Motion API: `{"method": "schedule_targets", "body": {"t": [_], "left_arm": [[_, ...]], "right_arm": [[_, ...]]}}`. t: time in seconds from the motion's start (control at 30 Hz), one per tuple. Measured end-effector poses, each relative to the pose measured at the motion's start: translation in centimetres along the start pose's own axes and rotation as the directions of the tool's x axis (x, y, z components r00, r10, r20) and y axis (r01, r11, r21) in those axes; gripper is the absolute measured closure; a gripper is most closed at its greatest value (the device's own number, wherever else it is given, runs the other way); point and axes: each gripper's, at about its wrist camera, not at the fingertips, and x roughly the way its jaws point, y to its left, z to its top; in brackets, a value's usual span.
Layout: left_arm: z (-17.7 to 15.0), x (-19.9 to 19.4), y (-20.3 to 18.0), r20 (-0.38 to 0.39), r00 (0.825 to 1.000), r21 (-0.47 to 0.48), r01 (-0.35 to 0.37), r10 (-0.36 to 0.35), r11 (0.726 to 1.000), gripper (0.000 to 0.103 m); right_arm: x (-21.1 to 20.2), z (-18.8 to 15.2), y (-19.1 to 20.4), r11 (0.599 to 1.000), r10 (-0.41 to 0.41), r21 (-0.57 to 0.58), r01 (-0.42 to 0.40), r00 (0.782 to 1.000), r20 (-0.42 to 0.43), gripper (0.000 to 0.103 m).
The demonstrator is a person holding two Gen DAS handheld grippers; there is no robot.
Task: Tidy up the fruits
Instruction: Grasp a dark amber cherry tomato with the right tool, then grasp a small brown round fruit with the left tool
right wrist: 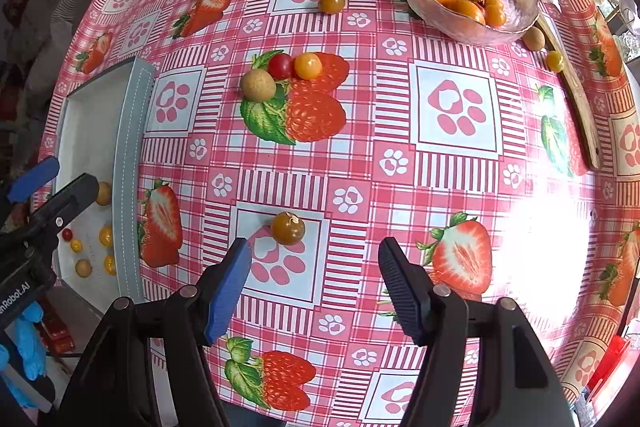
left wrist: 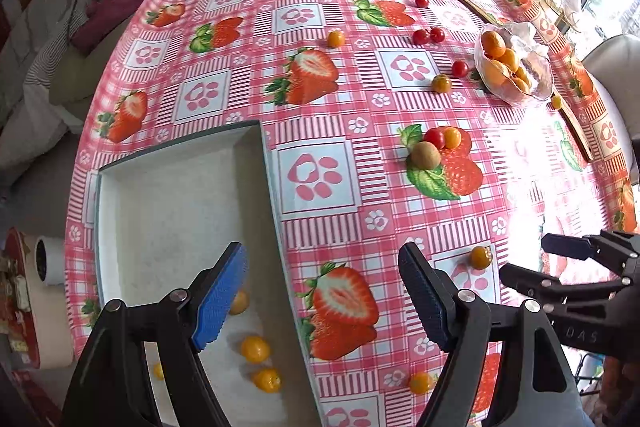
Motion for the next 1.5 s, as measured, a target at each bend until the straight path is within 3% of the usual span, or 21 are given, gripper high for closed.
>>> {"method": "schedule_targets", "body": {"t": [0.5, 0.8, 0.93, 0.97, 1.03, 1.23, 1.5], "left_arm": [[6.2, 6.8, -4.9, -0.049, 0.997, 0.021, 0.056, -0.055, 0.998, 0.024], [6.7, 8.8, -6.8, -0.071, 0.996, 0.063, 0.053, -0.048, 0.997, 0.025], [6.8, 9.5, -7.1, -0.097, 0.995, 0.069, 0.038, -0.031, 0.997, 0.053], [6.8, 9.5, -7.1, -0.091, 0.995, 0.061, 0.045, -0.040, 0.997, 0.055], [6.9, 9.4, -7.1, -0.084, 0.995, 0.057, 0.058, -0.053, 0.997, 0.071], [5.7, 8.8, -8.2, -0.081, 0.994, 0.097, 0.075, -0.067, 0.992, 0.073], [1.6, 5.9, -7.0, -0.069, 0.992, 0.066, 0.109, -0.105, 0.992, 0.073]], "right_arm": [[2.7, -0.3, 0.5, 0.999, 0.050, 0.013, -0.050, 0.999, 0.008, 0.034], [3.6, 0.5, 1.0, 0.999, 0.035, 0.019, -0.036, 0.998, 0.043, 0.054], [3.8, 1.2, 1.1, 0.998, 0.054, 0.021, -0.055, 0.998, 0.038, 0.079], [3.9, 1.4, 1.1, 0.998, 0.056, 0.021, -0.057, 0.998, 0.033, 0.079], [3.8, 1.4, 0.9, 0.998, 0.058, 0.024, -0.059, 0.998, 0.034, 0.079], [3.1, 0.5, -1.1, 0.996, 0.068, 0.059, -0.069, 0.997, 0.029, 0.079], [1.9, -1.2, -3.6, 0.992, 0.068, 0.106, -0.071, 0.997, 0.030, 0.079]]}}
